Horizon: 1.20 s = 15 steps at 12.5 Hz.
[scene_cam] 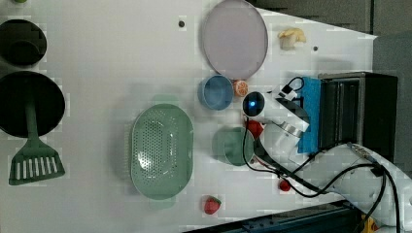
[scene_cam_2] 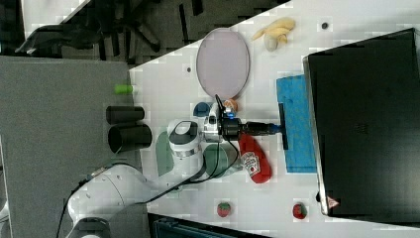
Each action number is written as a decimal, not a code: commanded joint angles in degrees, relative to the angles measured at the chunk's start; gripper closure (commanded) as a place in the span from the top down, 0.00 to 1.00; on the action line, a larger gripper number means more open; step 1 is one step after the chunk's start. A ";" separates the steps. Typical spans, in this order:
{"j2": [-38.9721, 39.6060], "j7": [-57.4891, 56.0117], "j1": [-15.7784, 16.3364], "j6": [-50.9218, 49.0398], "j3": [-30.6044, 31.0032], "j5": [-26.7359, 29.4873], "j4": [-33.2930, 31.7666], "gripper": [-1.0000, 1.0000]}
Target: Flap open oven.
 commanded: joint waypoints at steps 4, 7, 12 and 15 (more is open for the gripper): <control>-12.11 1.14 -1.26 6.38 -0.52 10.91 1.49 0.17; -18.98 0.97 -1.66 6.52 -1.13 20.38 1.52 0.17; -30.99 0.97 -2.50 4.41 -4.35 33.55 1.62 0.17; -37.99 0.98 -2.58 1.40 -6.06 37.00 1.76 0.17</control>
